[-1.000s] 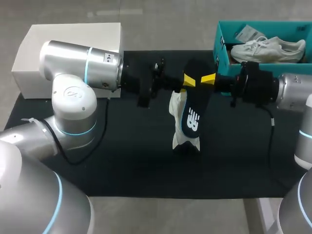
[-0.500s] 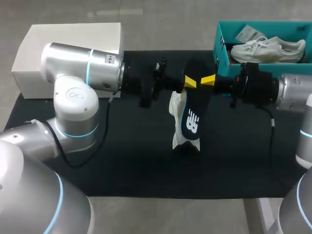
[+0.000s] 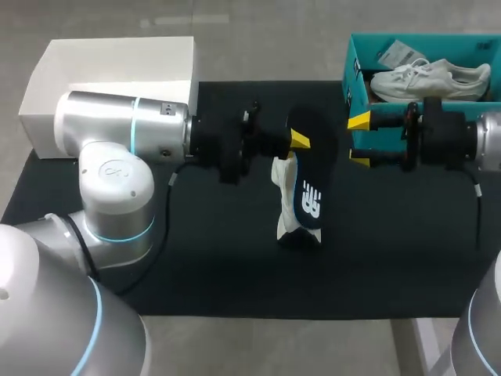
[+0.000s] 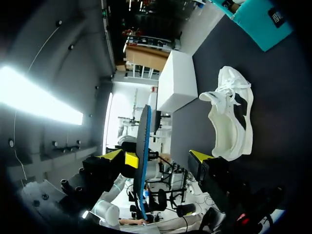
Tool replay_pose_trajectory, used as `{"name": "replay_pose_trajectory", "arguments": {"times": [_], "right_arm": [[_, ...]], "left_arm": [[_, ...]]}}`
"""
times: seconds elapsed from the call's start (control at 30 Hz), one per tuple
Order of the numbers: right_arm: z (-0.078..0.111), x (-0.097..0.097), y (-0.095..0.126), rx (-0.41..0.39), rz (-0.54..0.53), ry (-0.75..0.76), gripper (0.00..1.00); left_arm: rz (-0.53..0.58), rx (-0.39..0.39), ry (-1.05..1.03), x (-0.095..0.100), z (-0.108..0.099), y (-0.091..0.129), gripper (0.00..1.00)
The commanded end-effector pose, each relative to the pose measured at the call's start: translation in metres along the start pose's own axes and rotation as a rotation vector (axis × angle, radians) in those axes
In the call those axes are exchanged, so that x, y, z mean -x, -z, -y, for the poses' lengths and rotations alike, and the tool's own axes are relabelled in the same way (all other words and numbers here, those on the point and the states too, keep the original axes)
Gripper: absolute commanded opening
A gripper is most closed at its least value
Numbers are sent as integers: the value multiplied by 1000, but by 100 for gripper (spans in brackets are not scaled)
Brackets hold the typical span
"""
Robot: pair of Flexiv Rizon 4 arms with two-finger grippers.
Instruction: Take the shoe out of the shoebox, open the shoe tongue, remove and reinsert the insole, then place the shoe into the shoebox
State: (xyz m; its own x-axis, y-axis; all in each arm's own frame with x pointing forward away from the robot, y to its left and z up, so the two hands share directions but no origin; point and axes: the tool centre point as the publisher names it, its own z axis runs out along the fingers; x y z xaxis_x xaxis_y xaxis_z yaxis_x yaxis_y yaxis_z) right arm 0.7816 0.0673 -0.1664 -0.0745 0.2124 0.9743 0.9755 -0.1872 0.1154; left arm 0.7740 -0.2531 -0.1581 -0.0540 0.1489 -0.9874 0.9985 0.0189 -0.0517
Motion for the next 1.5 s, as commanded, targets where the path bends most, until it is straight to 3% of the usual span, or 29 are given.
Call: {"name": "replay_pose_trajectory", "arguments": {"times": [0.03,0.1,0.43,0.9,1.0,1.4,1.5], "right_arm": [[3,-8,36,-62,86,61,100],[5,-10,45,-94,113,95,100],[9,-14,92,-86,265,154,100],[9,-14,92,-86,265,154,100],[13,-1,90,-136,263,117,100],[2,16,146,-211,352,1,100],[-3,18,156,-193,356,-6,100]], "left_arm": [[-14,4,17,-2,5,12,0],[-19,0,21,-2,7,14,0],[-31,-2,44,-7,10,23,0],[38,49,99,0,19,15,0],[52,44,105,3,22,14,0],[59,46,118,3,26,20,0],[62,49,123,3,27,21,0]]}}
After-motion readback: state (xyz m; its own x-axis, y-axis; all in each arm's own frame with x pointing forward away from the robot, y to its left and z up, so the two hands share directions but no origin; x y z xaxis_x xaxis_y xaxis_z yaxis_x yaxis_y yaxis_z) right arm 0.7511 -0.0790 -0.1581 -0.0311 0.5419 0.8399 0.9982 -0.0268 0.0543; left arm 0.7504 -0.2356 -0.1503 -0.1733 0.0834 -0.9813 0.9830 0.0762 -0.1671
